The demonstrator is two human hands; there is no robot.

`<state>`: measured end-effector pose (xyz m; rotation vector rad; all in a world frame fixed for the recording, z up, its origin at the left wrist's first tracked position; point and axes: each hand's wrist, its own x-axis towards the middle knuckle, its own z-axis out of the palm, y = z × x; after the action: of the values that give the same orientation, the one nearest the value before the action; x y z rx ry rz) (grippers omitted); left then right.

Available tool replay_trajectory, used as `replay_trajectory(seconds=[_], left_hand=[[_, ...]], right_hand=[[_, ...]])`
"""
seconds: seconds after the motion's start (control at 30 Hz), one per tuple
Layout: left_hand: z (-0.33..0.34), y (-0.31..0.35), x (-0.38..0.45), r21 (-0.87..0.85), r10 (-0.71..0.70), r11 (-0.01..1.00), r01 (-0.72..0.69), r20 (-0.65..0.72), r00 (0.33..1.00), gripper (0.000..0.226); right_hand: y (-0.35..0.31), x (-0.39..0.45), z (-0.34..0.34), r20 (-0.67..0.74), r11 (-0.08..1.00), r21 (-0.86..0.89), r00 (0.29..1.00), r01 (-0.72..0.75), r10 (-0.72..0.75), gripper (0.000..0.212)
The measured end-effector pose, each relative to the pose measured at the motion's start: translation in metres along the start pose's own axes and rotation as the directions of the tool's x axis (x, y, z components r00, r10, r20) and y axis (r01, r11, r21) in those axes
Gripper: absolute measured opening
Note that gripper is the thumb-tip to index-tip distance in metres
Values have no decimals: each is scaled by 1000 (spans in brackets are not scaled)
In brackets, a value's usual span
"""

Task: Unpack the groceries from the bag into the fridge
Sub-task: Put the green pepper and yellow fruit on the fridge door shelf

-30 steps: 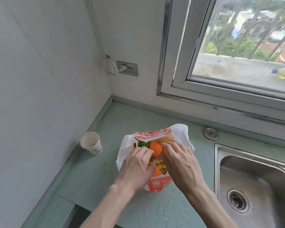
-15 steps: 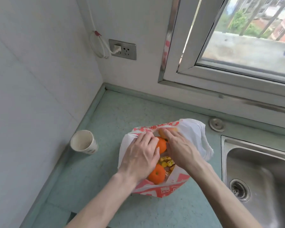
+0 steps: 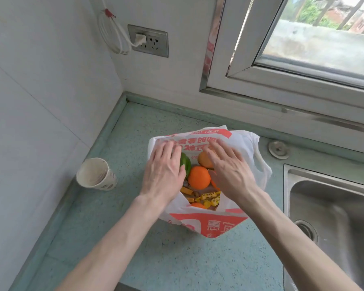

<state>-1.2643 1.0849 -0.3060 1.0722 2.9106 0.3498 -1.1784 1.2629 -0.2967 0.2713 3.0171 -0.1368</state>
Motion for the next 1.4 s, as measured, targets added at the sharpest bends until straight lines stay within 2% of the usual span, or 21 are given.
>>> replay_trajectory(seconds=[0.07,0.17,0.2,0.3,0.4,0.5,0.57,0.67,0.87,1.07,1.2,1.27,1.4], left_hand=[[3,6,0,-4,42,999,-42,21,999,45],[12,8,6,54,66,996,-73,126,990,45],[15,6,10,87,65,993,-80,156,986,49],[25,3,20,162,51,983,-87,215,975,68],[34,0,29,198,56,974,-112,268,962,87],[45,-2,34,165,27,983,-87,337,941,99],[49,-2,36,117,-7,992,-37,356,934,101],[50,0,37,80,-52,996,26,344,938,99],[39,1,27,57,-93,995,80,273,958,90],[13,9,-4,-236,-57,967,100,184,981,99],[-3,23,-31,-508,15,857,83,187,982,101],[-11,30,-42,-595,46,801,60,161,986,92],[-34,40,-59,-723,10,675,147,208,978,82]], right_hand=[[-3,2,4,42,1000,-15,999,9,-8,76],[3,12,18,132,998,-59,991,-8,16,118],[5,17,21,127,997,-71,992,-4,12,119],[6,31,32,78,994,-101,997,35,-27,89],[8,43,41,111,984,-175,994,30,-11,98],[9,49,53,159,984,-172,987,44,-16,106],[10,53,57,160,984,-176,987,36,-8,101],[9,54,60,145,984,-180,989,3,23,74],[3,47,44,89,988,-137,992,-74,86,42],[-5,12,14,18,972,-33,972,-234,235,62],[-10,-24,-8,-15,938,147,947,-314,320,69],[-13,-43,-21,-31,912,234,935,-337,353,72],[-24,-78,-50,-81,894,312,928,-322,363,63]])
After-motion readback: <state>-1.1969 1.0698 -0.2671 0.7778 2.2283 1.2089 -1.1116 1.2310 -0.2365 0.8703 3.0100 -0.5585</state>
